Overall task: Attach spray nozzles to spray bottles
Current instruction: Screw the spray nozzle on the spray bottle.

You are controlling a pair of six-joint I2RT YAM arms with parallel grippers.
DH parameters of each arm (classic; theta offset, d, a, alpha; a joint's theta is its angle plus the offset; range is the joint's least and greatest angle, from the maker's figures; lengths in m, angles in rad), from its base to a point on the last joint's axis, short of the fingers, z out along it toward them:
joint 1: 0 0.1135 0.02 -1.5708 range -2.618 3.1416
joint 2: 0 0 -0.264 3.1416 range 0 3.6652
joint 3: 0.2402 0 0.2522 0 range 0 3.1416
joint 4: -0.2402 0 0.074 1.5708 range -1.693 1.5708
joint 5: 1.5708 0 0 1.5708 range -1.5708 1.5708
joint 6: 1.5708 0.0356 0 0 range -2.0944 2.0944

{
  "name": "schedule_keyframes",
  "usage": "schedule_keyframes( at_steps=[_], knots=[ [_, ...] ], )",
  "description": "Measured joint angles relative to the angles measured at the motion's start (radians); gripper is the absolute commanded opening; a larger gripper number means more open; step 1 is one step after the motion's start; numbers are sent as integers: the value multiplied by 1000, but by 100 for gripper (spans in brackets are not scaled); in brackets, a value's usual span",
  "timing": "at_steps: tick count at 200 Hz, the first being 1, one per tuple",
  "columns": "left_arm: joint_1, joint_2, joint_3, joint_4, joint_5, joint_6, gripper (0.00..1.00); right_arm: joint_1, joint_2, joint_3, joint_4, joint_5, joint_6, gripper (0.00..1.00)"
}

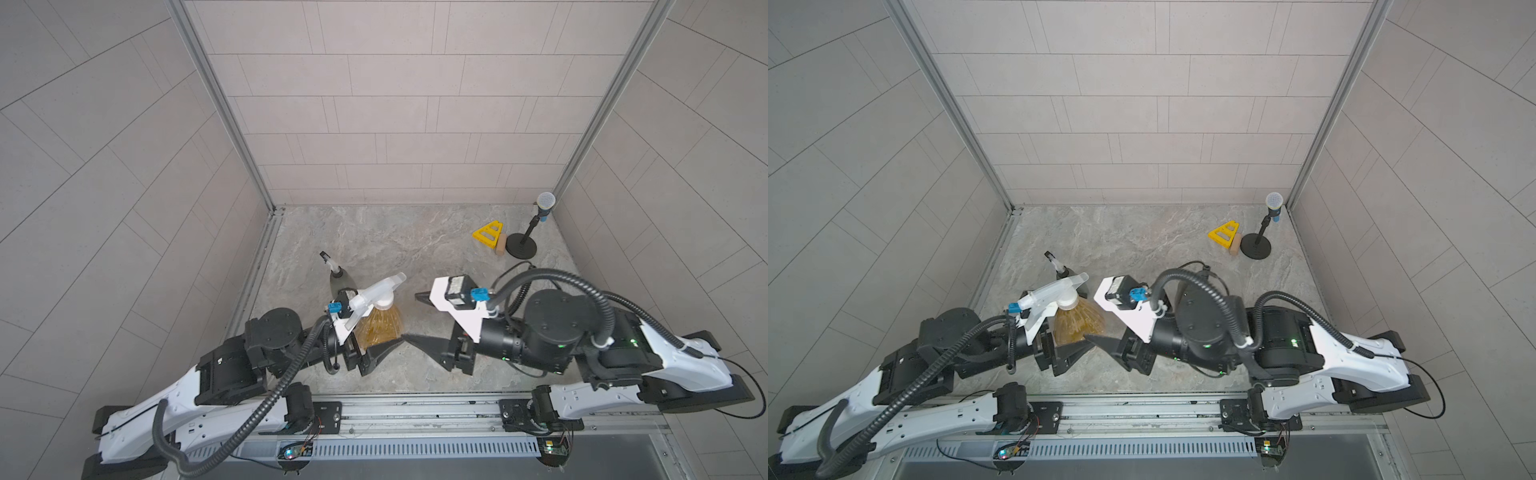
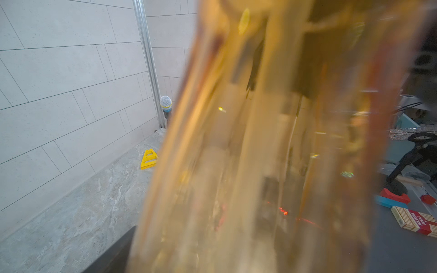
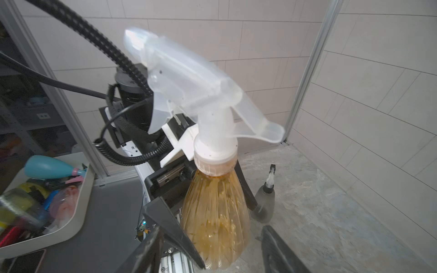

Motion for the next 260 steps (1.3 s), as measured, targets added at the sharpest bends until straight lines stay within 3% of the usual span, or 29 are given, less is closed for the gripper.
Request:
schedule_keyframes(
  at_steps=[44, 78, 123, 178, 222, 260],
  knots=[
    [0, -2, -10, 25, 90, -14, 0, -159, -43, -2, 101, -235, 0, 73],
    [0, -2, -18, 44, 136, -30, 0, -200, 16, 15, 151, -357, 12, 73],
    [0, -2, -18, 50, 160, -37, 0, -213, 111, 16, 165, -455, 40, 69],
    [0, -1, -24, 56, 167, -37, 0, -215, 112, 15, 205, -506, 68, 70],
    [0, 0, -24, 57, 172, -37, 0, -229, 112, 16, 218, -523, 91, 55],
    [0, 0, -24, 57, 168, -39, 0, -231, 112, 16, 231, -523, 111, 34]
  ],
)
